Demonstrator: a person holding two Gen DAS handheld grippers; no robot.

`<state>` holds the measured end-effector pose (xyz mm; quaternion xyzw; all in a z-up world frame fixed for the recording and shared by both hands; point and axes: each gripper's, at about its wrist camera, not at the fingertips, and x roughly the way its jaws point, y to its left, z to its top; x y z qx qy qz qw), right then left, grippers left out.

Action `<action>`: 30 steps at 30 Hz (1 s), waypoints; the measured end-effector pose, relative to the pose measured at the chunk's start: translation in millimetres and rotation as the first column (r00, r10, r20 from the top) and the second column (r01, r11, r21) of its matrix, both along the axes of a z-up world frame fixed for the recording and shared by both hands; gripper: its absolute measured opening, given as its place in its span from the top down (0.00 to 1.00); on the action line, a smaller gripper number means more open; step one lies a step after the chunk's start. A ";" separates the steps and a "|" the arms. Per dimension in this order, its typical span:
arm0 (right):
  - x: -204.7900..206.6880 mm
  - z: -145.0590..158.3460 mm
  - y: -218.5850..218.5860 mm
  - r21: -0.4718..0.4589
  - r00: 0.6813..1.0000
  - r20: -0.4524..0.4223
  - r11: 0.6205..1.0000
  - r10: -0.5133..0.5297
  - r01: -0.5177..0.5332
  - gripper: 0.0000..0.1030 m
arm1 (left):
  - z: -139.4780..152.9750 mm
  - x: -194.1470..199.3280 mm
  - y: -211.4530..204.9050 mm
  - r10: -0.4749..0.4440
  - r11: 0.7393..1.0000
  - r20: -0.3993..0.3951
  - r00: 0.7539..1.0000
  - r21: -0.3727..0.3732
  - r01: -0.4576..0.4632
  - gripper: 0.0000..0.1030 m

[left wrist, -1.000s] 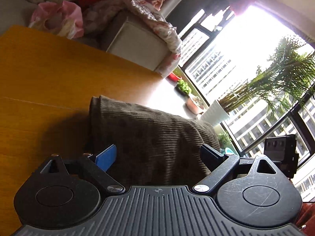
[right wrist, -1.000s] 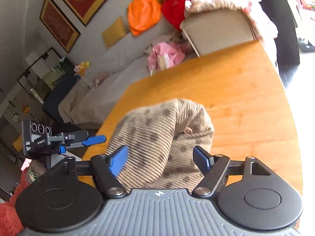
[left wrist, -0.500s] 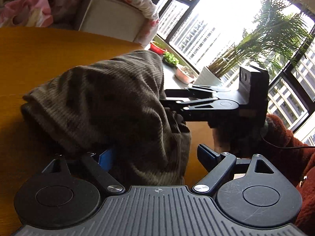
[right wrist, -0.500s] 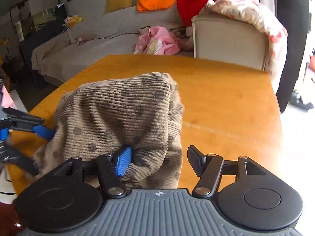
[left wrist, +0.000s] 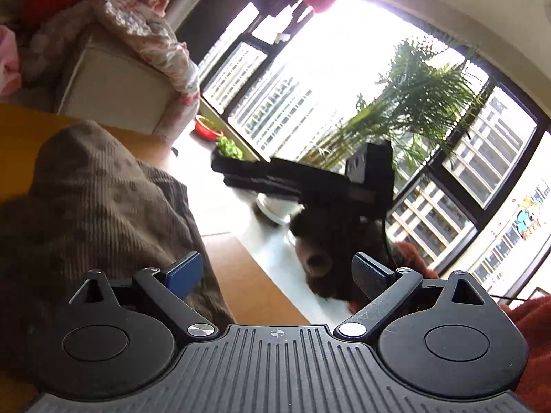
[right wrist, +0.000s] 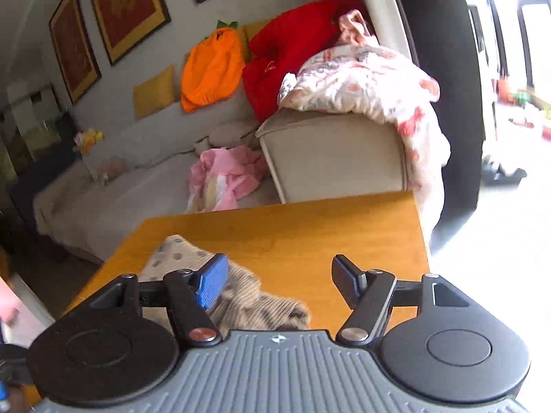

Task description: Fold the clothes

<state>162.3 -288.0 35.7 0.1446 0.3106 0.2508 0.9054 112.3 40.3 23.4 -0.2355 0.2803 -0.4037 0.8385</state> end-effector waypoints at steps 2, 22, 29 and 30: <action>-10.8 -18.2 -0.8 0.098 0.998 -0.060 0.995 0.031 -0.025 0.31 | 1.1 6.6 26.7 0.118 0.992 -0.019 0.993 -0.031 -0.119 0.05; -10.3 -29.3 37.4 -0.066 1.000 -0.004 0.997 0.029 -0.029 0.94 | -8.9 45.0 49.9 0.168 0.966 -0.096 0.981 -0.182 -0.183 0.00; -12.8 -48.4 20.3 -0.149 1.000 -0.008 0.989 -0.015 0.014 0.90 | -51.1 62.2 5.7 0.112 0.989 -0.175 0.978 -0.078 -0.127 0.00; -12.2 -40.7 14.4 -0.134 1.000 0.004 0.991 -0.018 0.018 0.87 | -51.1 61.4 4.2 0.116 0.989 -0.169 0.979 -0.072 -0.129 0.00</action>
